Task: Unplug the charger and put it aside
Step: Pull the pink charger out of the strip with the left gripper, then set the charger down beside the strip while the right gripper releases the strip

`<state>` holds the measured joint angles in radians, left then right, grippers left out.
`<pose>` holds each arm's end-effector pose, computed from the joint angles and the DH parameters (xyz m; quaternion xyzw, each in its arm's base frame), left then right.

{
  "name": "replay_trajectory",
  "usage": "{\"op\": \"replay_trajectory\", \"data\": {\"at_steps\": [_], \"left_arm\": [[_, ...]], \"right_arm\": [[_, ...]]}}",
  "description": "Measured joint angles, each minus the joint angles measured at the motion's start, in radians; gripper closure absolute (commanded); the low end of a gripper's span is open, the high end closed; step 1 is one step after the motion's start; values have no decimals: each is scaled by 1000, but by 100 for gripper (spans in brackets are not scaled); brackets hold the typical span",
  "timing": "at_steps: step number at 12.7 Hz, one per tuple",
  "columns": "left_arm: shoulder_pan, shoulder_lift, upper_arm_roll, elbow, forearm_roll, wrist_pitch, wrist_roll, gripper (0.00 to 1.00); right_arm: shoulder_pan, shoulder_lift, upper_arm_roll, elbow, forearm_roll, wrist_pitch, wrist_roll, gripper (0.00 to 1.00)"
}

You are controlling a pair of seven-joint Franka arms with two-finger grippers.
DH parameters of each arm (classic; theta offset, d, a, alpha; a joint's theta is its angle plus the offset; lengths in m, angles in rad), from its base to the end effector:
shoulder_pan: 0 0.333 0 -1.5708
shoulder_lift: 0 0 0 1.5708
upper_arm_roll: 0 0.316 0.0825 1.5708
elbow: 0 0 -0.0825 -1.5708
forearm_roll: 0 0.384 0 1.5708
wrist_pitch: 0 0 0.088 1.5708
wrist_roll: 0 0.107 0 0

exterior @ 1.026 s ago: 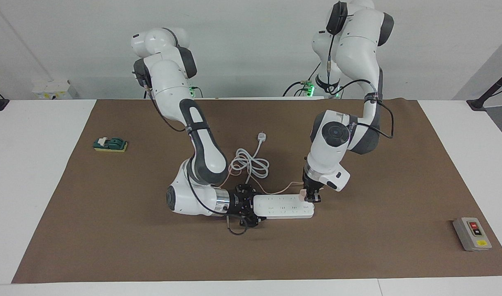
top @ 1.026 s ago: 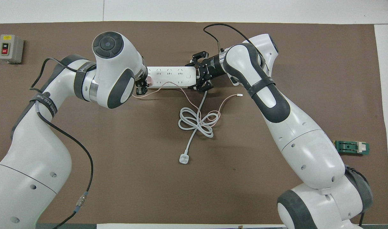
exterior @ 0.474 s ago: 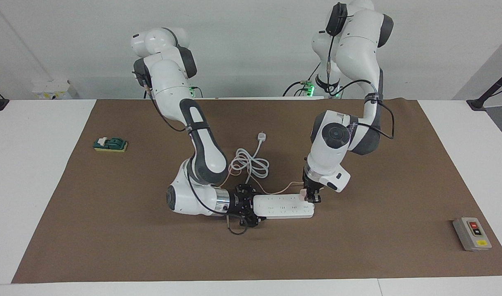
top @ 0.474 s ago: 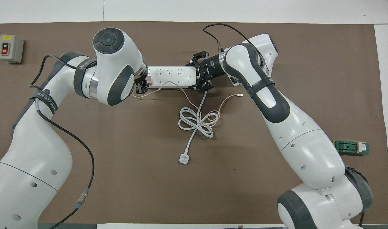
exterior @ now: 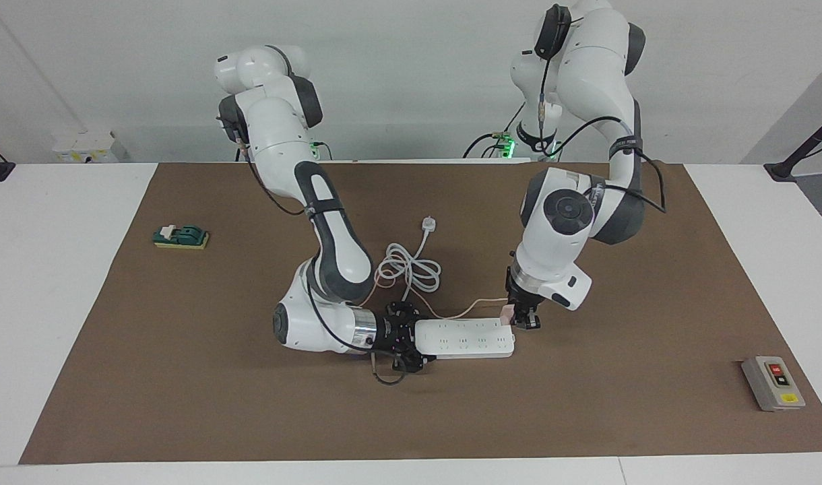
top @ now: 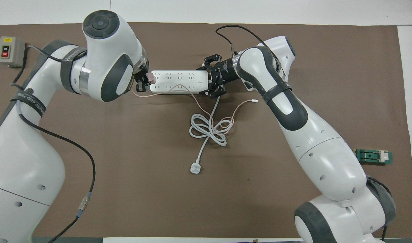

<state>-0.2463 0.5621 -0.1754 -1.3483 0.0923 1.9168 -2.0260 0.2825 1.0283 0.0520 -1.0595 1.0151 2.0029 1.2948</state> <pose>0.6660 -0.2635 0.4042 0.6964 0.7176 -0.0002 0.0080 0.7264 0.2913 0.2210 -0.6560 0.6032 0.3537 0.2840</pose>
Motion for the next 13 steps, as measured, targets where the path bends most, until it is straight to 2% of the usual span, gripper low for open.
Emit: {"op": "replay_trajectory", "data": {"at_steps": [1,2,3,4,9,13], "left_arm": [[6,-9,1,9,0,-20,0,100],[14,-14,2,12,0,-30,0,100],[30,-21,1,15,0,-35,3,100],[54,-37,0,21,-8,-53,26,100],[222,-202,1,31,-83,-289,381,100],[338,-246,1,28,-86,-396,734,100]], "right_arm": [[0,-1,0,-1,0,1,0,76],[0,-1,0,-2,0,2,0,66],[1,-2,0,-3,0,2,0,16],[1,-2,0,-3,-2,3,0,0],[28,-5,2,-4,-5,50,0,0],[27,-29,-3,-4,-5,39,10,0]]}}
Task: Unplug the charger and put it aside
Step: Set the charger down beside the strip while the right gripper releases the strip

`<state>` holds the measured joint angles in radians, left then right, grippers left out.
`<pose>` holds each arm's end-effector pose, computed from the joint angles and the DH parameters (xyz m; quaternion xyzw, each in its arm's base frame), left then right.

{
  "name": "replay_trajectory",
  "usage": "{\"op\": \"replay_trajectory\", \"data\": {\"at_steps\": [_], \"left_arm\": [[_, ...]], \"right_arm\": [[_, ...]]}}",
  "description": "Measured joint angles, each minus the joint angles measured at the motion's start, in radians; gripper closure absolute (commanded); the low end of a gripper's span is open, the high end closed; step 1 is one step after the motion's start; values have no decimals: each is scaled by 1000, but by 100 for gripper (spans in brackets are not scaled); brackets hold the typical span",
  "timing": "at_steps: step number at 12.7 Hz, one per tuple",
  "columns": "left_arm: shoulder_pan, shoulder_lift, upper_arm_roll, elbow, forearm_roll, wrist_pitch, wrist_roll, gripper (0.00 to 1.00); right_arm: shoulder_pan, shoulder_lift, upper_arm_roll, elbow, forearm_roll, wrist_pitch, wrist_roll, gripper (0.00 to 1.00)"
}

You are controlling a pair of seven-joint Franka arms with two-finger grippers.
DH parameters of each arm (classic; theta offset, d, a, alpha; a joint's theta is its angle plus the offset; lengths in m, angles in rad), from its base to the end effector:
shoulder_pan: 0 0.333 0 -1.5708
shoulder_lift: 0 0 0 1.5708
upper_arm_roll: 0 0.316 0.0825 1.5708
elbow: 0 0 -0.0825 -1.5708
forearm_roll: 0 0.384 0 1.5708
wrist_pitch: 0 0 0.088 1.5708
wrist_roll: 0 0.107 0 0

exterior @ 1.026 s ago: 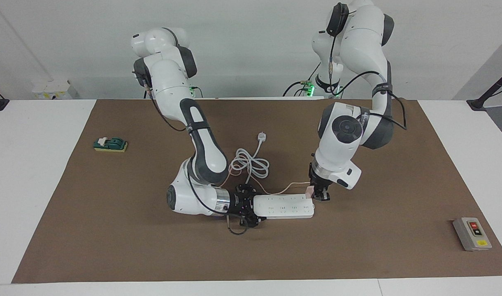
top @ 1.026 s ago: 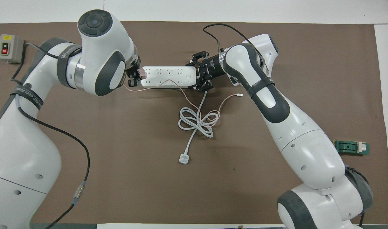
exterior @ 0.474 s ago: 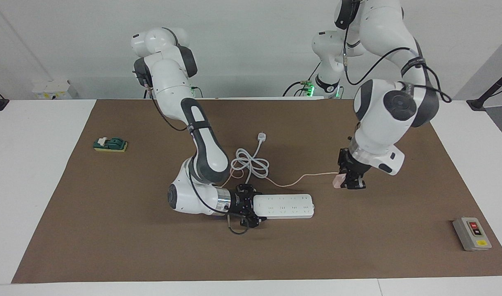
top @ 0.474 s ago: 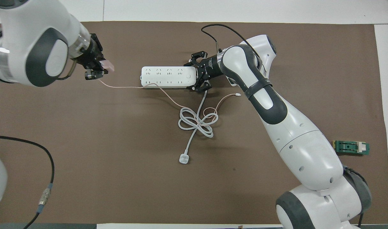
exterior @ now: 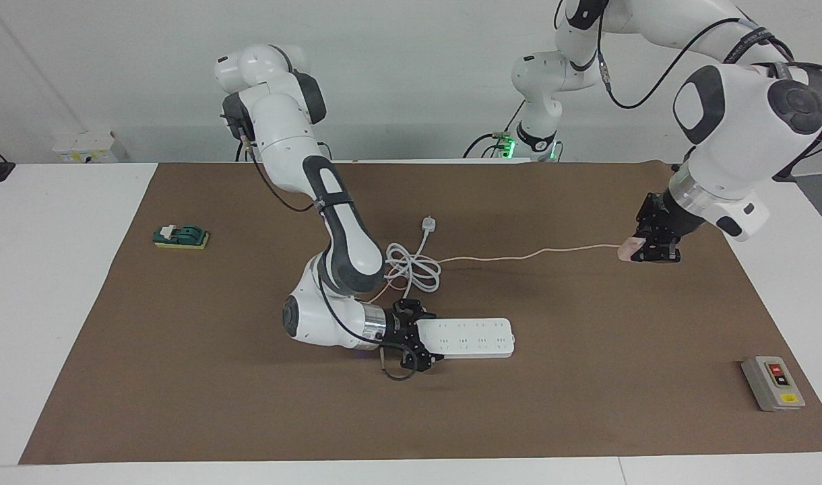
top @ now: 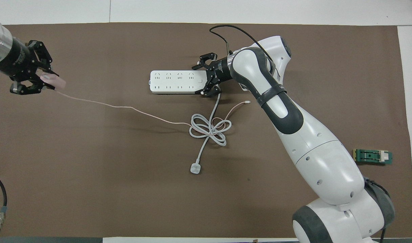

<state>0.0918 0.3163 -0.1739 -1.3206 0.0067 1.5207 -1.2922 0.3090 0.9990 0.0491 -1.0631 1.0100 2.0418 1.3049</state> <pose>0.6385 -0.0346 0.5506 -0.8194 -0.5700 0.0581 0.0170 0.7254 0.3067 0.2428 -0.6622 0.6013 0.3359 0.2951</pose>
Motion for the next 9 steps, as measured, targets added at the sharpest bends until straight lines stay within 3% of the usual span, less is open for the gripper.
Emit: {"op": "replay_trajectory", "data": {"at_steps": [2,5,9], "left_arm": [[46,-16,2,-16,0,-37,216,100],[90,-60,2,-125,0,-21,545,100],[150,-130,3,-292,1,90,974,100]], "right_arm": [[-2,-39,-35,-2,0,-19,7,0],[-16,-134,-115,-31,-12,-127,13,0],[-25,-276,-197,-70,-161,-275,12,0]]}}
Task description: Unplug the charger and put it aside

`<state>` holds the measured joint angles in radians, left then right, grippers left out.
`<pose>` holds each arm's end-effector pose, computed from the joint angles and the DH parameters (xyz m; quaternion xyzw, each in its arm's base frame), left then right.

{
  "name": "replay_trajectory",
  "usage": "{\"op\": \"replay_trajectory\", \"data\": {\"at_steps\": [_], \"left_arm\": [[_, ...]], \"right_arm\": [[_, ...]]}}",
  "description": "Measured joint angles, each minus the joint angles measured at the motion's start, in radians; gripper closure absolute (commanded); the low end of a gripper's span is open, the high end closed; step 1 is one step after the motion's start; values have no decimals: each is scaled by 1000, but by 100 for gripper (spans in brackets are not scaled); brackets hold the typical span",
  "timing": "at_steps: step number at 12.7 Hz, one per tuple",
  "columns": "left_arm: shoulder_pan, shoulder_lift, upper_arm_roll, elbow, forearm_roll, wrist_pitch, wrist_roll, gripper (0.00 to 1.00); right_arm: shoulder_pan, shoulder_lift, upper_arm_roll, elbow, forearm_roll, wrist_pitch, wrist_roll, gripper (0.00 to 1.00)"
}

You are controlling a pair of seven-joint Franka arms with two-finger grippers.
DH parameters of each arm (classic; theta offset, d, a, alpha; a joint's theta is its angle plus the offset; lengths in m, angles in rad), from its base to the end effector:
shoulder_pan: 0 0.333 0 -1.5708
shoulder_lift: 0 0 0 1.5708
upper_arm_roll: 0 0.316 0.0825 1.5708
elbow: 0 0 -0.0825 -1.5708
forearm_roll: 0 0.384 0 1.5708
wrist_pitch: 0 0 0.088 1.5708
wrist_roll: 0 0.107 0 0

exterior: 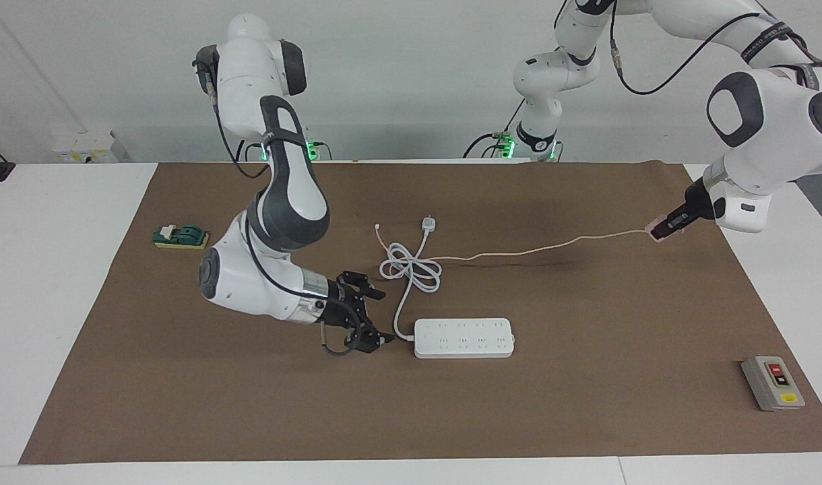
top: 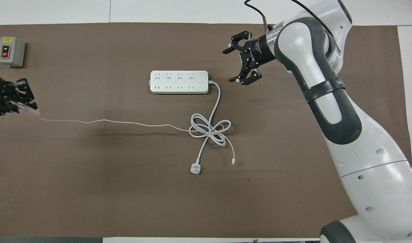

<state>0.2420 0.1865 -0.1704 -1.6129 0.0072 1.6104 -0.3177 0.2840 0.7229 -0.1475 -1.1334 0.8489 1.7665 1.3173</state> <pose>0.5961 0.0506 0.5014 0.9769 0.1921 -0.0938 0.0007 0.7250 0.2004 0.3978 -0.7274 0.5860 0.2658 0.2384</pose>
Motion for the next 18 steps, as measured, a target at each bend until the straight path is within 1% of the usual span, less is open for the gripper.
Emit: {"op": "replay_trajectory", "data": {"at_steps": [1,2,3,4,6,9,12,14,16,18], "left_arm": [[7,-20,0,-51,0,38,93,100],[7,-31,-1,-79,0,55,161,100],[7,-40,-2,-100,0,70,201,62],[7,-47,-2,-114,0,82,218,1],[7,-56,-2,-129,0,99,228,0],[7,-63,-2,-131,0,111,234,0],[7,-82,-4,-129,0,114,239,0],[3,-101,-13,-119,0,116,242,0],[0,-115,-20,-82,0,80,242,0],[0,-124,-21,-22,0,-16,244,0]], "right_arm": [[-6,-40,-12,-6,-56,-38,-13,0],[-12,-63,-16,-9,-101,-62,-44,0],[-23,-85,-17,-11,-152,-89,-92,0],[-36,-107,-18,-12,-205,-116,-152,0],[-67,-156,-19,-16,-310,-175,-312,0],[-137,-214,-20,-20,-407,-253,-572,0],[-198,-254,-21,-22,-497,-291,-835,0],[-205,-281,-20,-23,-585,-294,-968,0],[-202,-313,-19,-23,-657,-294,-1083,0],[-200,-354,-19,-23,-717,-294,-1194,0]]}}
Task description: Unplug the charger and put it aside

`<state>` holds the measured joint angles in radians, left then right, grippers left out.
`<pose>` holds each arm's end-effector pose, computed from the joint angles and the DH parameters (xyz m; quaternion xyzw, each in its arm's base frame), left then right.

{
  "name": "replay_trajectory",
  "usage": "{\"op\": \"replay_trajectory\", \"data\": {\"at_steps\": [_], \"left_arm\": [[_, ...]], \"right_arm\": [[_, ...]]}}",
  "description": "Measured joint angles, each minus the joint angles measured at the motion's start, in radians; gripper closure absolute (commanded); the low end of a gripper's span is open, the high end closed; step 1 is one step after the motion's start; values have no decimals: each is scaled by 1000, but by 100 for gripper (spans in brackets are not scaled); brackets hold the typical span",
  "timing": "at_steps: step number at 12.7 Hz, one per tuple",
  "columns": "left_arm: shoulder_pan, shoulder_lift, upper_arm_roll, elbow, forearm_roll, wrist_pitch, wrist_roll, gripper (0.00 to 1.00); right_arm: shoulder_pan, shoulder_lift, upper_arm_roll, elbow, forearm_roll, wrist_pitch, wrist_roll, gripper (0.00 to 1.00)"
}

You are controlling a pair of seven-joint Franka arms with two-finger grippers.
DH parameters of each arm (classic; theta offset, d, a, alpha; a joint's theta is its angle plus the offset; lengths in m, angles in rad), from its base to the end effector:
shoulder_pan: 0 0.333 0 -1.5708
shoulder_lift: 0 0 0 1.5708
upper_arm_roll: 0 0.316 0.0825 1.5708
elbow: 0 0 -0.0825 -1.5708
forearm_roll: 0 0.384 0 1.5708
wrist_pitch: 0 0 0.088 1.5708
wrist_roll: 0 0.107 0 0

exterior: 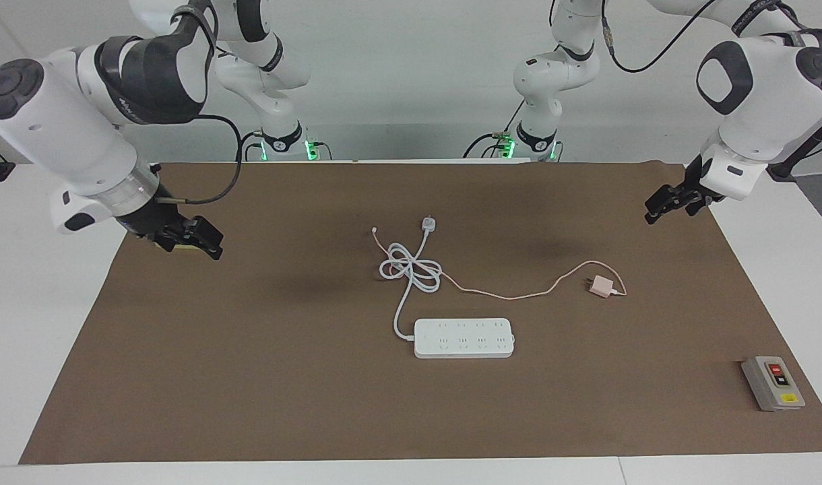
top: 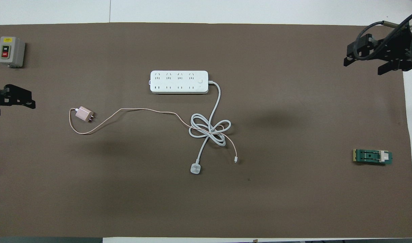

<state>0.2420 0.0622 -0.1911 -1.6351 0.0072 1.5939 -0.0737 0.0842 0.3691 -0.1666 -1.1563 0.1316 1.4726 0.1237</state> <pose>0.5686 0.0326 0.5618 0.9968 0.0618 -0.0511 0.0017 0.6523 -0.0161 0.5890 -0.9947 0.0932 0.0251 0.0350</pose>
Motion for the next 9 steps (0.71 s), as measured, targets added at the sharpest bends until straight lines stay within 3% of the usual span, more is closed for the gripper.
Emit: {"op": "replay_trajectory", "data": {"at_steps": [6,9], "left_arm": [[-27,-6,-16,138,0,-233,5,0],[-40,-11,-18,156,0,-270,7,0]], "right_arm": [[3,-101,3,-2,-73,-62,-147,0],[6,-162,5,-41,-93,-99,-214,0]]}}
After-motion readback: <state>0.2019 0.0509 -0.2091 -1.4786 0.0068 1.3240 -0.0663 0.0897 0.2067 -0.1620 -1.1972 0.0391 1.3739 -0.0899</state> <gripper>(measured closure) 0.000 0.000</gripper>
